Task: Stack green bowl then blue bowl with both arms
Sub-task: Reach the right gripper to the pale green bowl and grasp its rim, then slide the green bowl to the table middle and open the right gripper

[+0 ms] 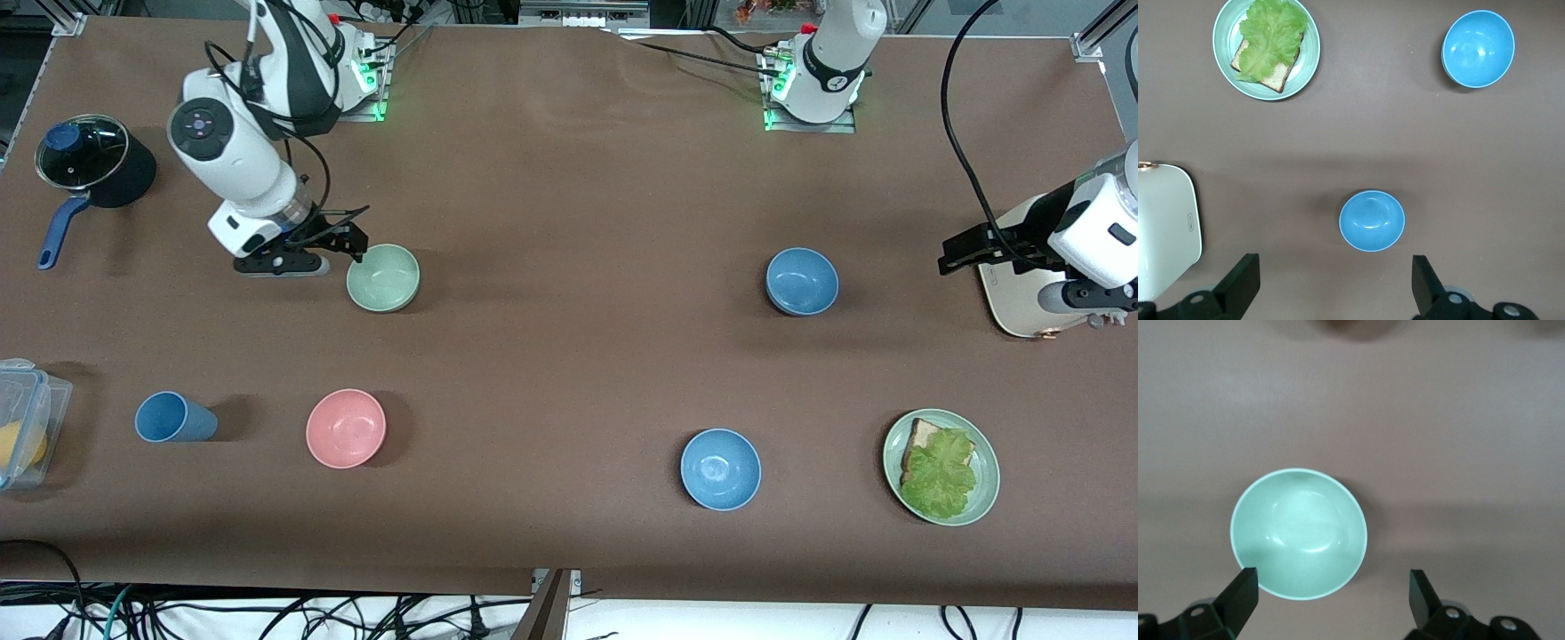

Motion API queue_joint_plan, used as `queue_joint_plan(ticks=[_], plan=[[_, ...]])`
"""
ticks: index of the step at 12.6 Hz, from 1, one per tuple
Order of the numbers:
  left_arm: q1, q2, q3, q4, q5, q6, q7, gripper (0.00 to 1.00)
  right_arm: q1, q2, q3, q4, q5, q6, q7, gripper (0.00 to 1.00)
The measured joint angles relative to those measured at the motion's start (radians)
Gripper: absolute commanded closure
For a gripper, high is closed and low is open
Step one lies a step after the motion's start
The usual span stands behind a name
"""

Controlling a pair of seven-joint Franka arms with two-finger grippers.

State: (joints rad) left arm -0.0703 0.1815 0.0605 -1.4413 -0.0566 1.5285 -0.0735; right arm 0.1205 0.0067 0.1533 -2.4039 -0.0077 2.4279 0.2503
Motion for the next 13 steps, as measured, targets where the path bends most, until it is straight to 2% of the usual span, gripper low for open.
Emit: queue_joint_plan(ticks=[4,5,6,7,10,13], plan=[[0.000,0.000,0.000,0.000,0.000,0.000,0.000,0.00,-0.001,0.094,-0.001,-0.031,0.000,0.111,0.000,0.02],[0.000,0.000,0.000,0.000,0.000,0.000,0.000,0.00,-0.001,0.116,-0.001,-0.031,0.000,0.131,0.000,0.08],[0.000,0.000,0.000,0.000,0.000,0.000,0.000,0.00,-0.001,0.136,-0.002,-0.032,0.000,0.154,0.000,0.21],[0.000,0.000,0.000,0.000,0.000,0.000,0.000,0.00,-0.002,0.156,-0.003,-0.032,0.000,0.178,0.000,0.39],[0.000,0.000,0.000,0.000,0.000,0.000,0.000,0.00,-0.002,0.206,-0.005,-0.032,0.000,0.231,0.000,1.00],[0.000,0.000,0.000,0.000,0.000,0.000,0.000,0.00,-0.002,0.223,-0.006,-0.032,0.000,0.242,0.002,1.00]])
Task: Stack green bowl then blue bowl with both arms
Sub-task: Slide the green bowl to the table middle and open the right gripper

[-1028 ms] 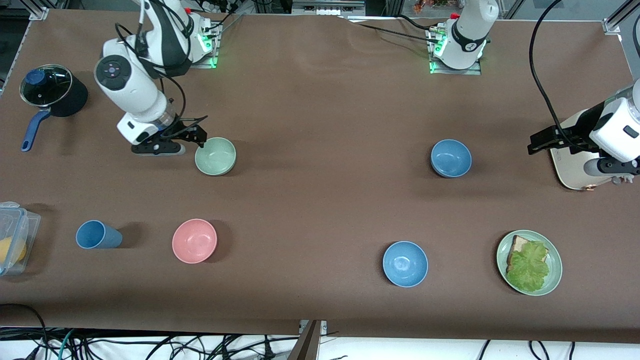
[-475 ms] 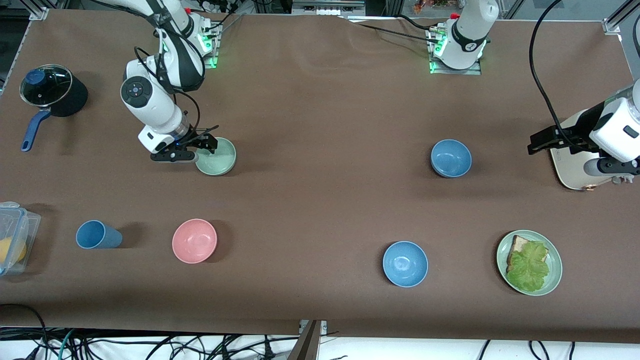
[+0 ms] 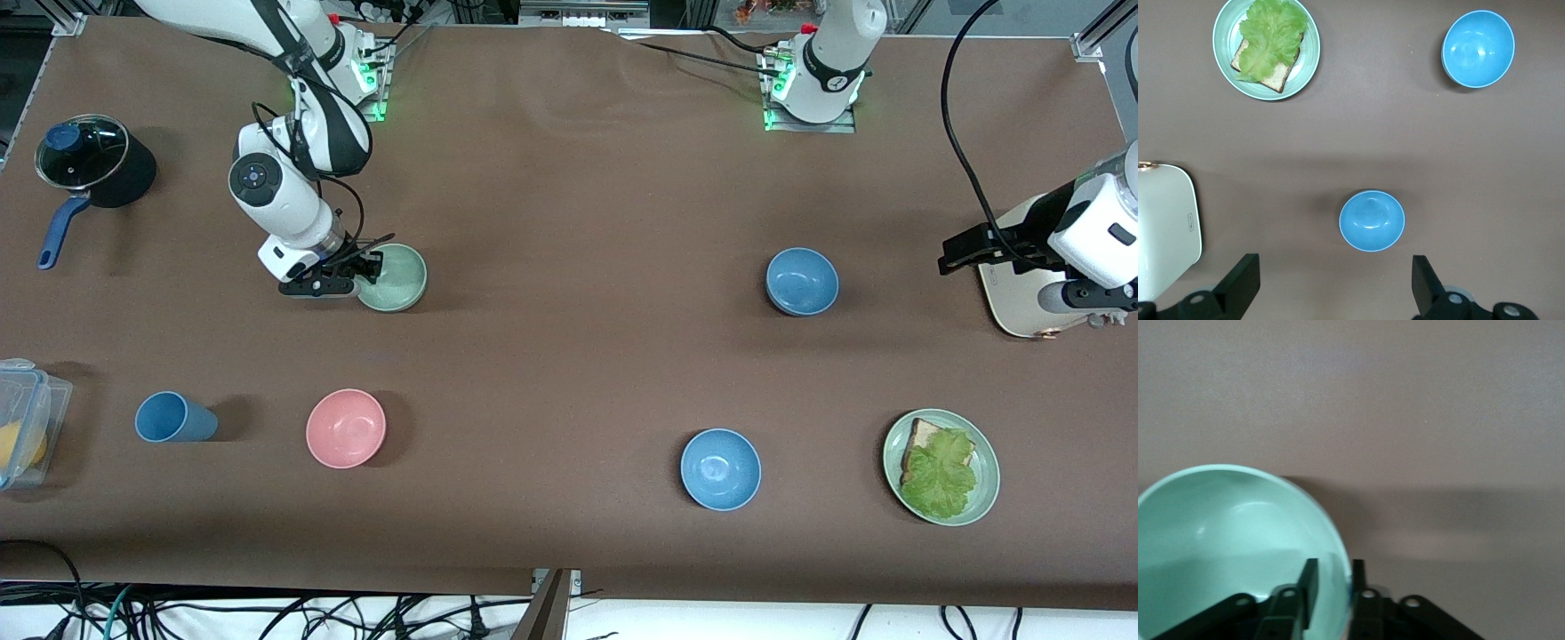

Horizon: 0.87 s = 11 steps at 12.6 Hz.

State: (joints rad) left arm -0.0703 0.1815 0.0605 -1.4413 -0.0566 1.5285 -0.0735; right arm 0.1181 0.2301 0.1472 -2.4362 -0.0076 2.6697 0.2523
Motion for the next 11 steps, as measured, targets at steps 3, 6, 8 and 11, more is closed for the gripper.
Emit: queue_joint_plan(ticks=[3,6,8,11], plan=[[0.000,0.000,0.000,0.000,0.000,0.000,0.000,0.00,-0.001,-0.006,0.001,0.025,0.002,-0.004,0.017,1.00],[0.000,0.000,0.000,0.000,0.000,0.000,0.000,0.00,0.037,0.002,0.025,0.169,0.002,-0.132,0.151,1.00],[0.000,0.000,0.000,0.000,0.000,0.000,0.000,0.00,0.136,0.050,0.036,0.304,0.002,-0.191,0.325,1.00],[0.000,0.000,0.000,0.000,0.000,0.000,0.000,0.00,0.268,0.216,0.039,0.514,0.002,-0.196,0.542,1.00]])
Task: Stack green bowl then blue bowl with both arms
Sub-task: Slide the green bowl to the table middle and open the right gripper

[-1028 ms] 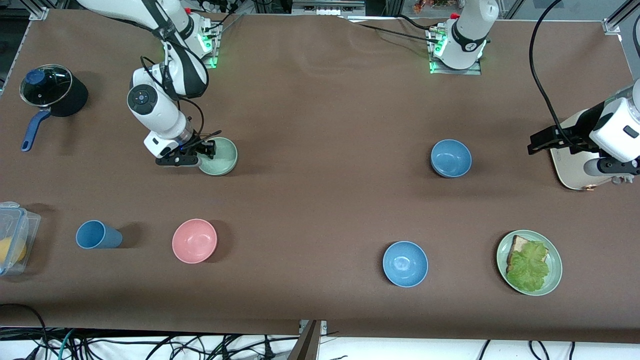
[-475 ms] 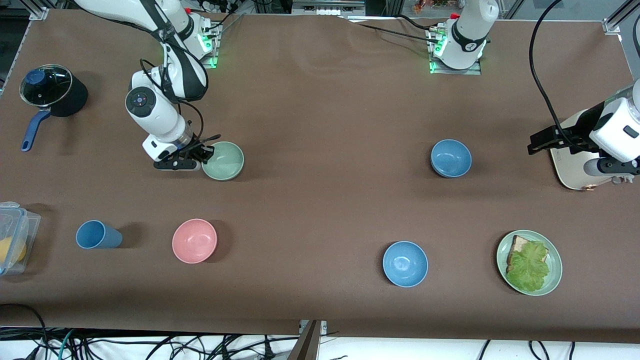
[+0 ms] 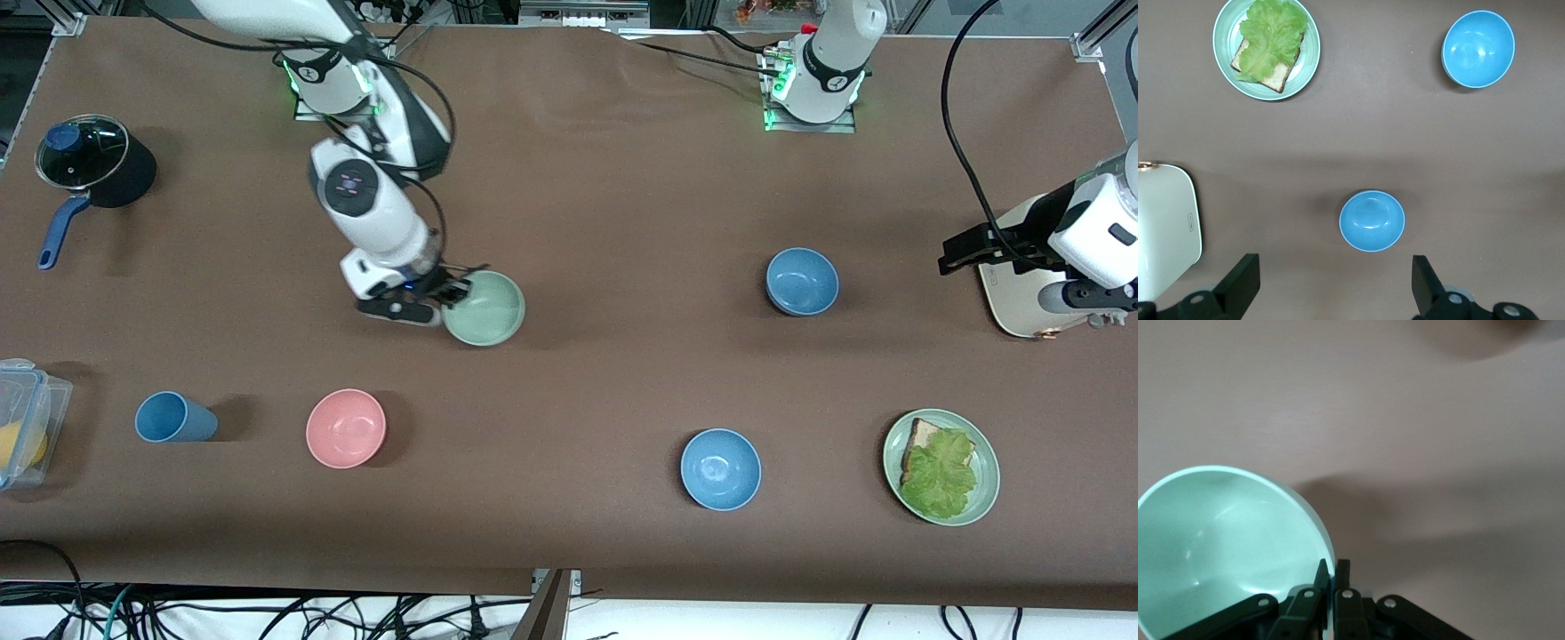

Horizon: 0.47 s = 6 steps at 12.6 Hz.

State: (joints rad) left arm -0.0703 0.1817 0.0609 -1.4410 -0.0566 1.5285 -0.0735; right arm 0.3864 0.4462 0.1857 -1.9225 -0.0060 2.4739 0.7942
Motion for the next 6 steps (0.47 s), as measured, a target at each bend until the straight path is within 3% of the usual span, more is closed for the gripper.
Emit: queue_joint_plan(ticks=[4,5,6], plan=[[0.000,0.000,0.000,0.000,0.000,0.000,0.000,0.00,0.104,0.226,-0.002,0.231,-0.001,0.003,0.183,1.00],[0.000,0.000,0.000,0.000,0.000,0.000,0.000,0.00,0.123,0.258,-0.003,0.260,-0.001,0.012,0.211,0.34],[0.000,0.000,0.000,0.000,0.000,0.000,0.000,0.00,0.135,0.276,-0.004,0.279,-0.001,0.022,0.228,0.01]])
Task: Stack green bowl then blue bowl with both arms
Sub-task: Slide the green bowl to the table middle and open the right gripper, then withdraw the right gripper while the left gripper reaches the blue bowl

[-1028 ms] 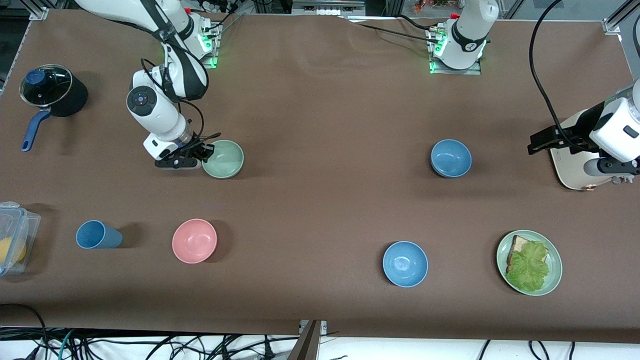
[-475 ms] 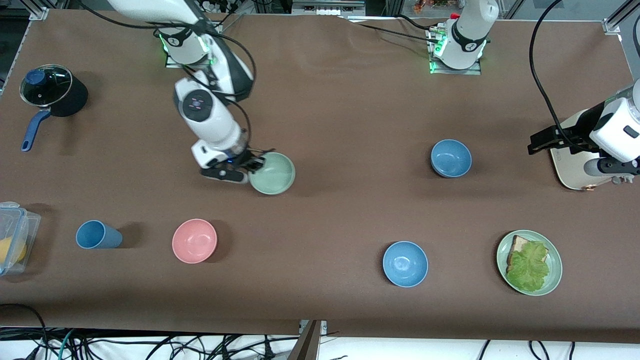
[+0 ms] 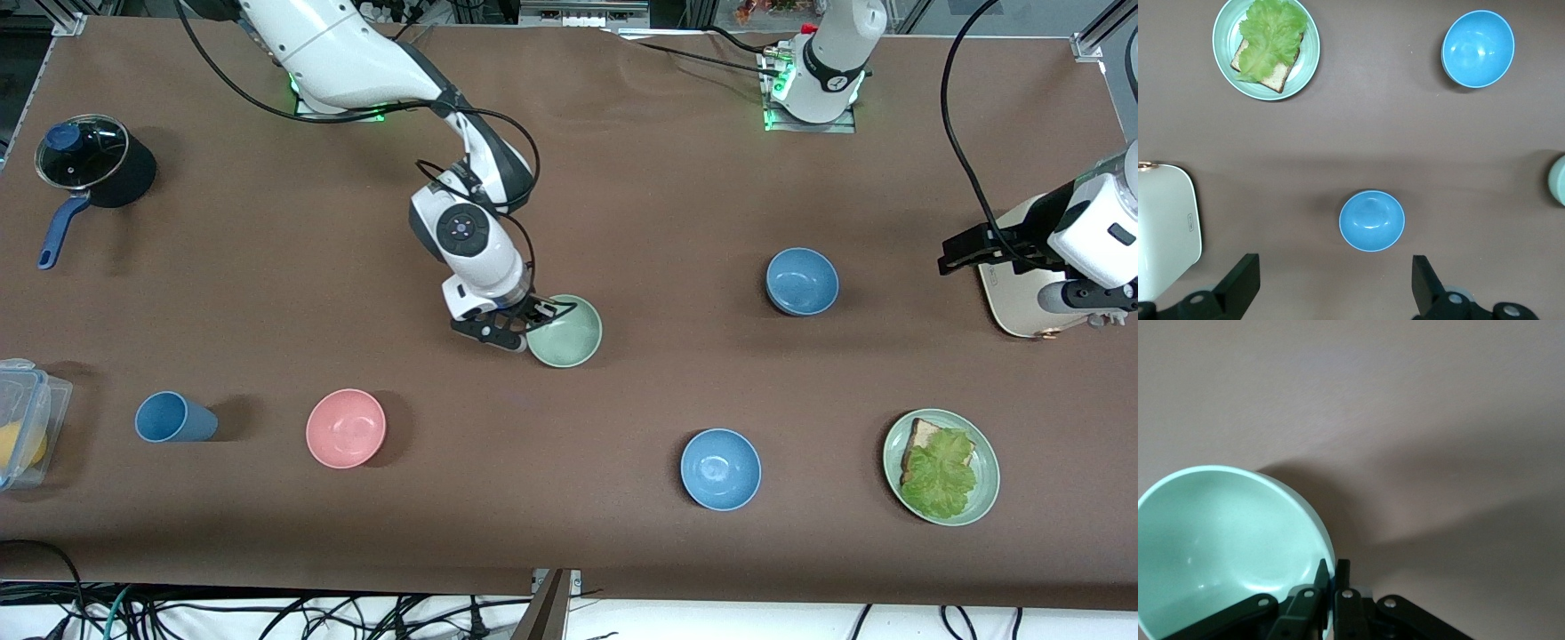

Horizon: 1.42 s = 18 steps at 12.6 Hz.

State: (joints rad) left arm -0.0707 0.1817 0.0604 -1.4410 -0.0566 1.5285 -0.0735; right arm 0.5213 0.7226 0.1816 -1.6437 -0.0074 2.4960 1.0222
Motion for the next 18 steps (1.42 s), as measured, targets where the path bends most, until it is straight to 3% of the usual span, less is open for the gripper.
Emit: queue_joint_plan(ticks=[3,6,12,15,18], plan=[[0.000,0.001,0.000,0.000,0.000,0.000,0.000,0.00,0.001,-0.003,-0.029,0.047,-0.002,-0.025,0.000,0.01],[0.000,0.009,0.000,0.000,0.000,0.000,0.000,0.00,-0.037,-0.062,-0.071,0.148,-0.005,-0.246,-0.104,0.01],[0.002,0.084,0.002,-0.013,0.000,0.010,0.005,0.00,-0.358,-0.289,-0.092,0.205,0.035,-0.636,-0.626,0.01],[0.002,0.131,0.002,-0.100,0.000,0.138,0.005,0.00,-0.410,-0.423,-0.127,0.202,0.049,-0.755,-0.729,0.01],[0.019,0.146,0.004,-0.287,-0.003,0.369,0.006,0.00,-0.409,-0.575,-0.140,0.111,0.049,-0.793,-0.733,0.01]])
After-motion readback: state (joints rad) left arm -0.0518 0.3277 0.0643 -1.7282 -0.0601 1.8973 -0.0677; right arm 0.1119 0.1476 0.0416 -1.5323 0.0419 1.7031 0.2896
